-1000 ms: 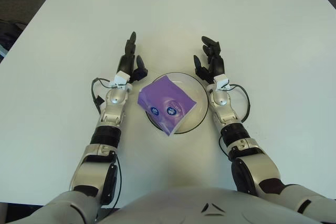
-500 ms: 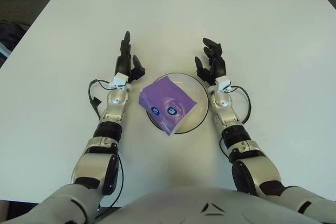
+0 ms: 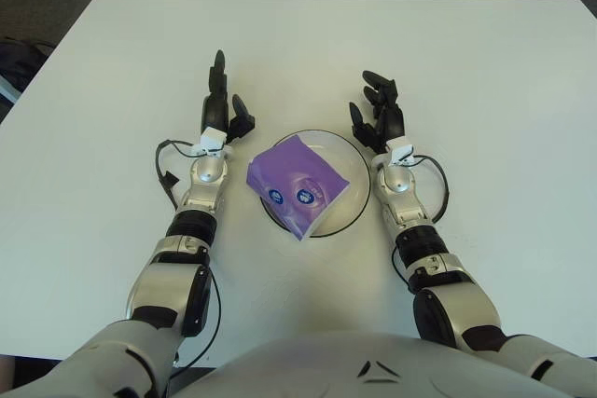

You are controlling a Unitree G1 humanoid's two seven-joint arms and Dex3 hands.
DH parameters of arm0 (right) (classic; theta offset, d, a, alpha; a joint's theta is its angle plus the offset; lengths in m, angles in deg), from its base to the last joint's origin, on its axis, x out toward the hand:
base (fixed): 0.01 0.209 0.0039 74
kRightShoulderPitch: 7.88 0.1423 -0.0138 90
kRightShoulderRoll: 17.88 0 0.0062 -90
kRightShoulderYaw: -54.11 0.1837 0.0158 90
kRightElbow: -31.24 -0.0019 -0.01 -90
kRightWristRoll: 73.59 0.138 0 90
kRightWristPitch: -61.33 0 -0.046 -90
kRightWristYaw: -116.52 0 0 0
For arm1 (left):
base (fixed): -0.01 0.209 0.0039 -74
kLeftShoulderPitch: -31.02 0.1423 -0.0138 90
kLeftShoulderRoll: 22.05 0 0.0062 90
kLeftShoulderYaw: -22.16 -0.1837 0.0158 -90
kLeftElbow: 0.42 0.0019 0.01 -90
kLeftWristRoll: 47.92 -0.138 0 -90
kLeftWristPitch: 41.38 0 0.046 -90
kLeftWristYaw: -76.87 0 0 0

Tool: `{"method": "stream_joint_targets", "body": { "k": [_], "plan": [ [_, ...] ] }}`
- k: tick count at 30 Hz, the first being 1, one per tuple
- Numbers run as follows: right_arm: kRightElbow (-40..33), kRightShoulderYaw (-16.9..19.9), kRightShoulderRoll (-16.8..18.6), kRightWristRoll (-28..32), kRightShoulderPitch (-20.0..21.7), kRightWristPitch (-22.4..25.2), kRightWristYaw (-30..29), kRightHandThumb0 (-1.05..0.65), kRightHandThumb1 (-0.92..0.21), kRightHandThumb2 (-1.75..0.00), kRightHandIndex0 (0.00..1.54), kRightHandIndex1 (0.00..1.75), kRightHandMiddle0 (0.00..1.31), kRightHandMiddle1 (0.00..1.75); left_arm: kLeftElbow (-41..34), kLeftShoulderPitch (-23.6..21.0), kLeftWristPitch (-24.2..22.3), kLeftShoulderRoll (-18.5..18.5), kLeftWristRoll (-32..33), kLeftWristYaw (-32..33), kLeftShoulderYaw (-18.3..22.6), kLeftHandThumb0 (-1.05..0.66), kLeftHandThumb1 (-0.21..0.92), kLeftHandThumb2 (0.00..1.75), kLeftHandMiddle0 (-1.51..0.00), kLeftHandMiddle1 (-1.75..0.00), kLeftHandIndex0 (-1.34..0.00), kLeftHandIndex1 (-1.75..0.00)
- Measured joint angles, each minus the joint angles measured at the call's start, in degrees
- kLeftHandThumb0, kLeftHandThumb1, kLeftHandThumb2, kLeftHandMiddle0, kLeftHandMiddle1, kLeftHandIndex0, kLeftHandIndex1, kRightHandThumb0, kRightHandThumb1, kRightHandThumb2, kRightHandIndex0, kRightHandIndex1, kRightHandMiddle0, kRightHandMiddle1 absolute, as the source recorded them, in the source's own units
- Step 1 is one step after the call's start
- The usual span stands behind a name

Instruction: Put the tissue paper into the plate.

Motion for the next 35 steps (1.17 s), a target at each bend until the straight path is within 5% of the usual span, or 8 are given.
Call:
{"method": "stream_joint_targets", "body": {
  "k": [35],
  "plan": [
    [-0.8, 1.7, -0.6, 0.4, -0.7, 0.2, 0.6, -0.65, -0.89, -0.47, 0.11, 0.67, 0.00, 0.88, 1.4, -0.3, 1.8, -0.5, 0.0, -0.2, -0.9, -0.87, 0.92, 1.09, -0.05, -0.01, 0.00, -0.09]
  ]
}}
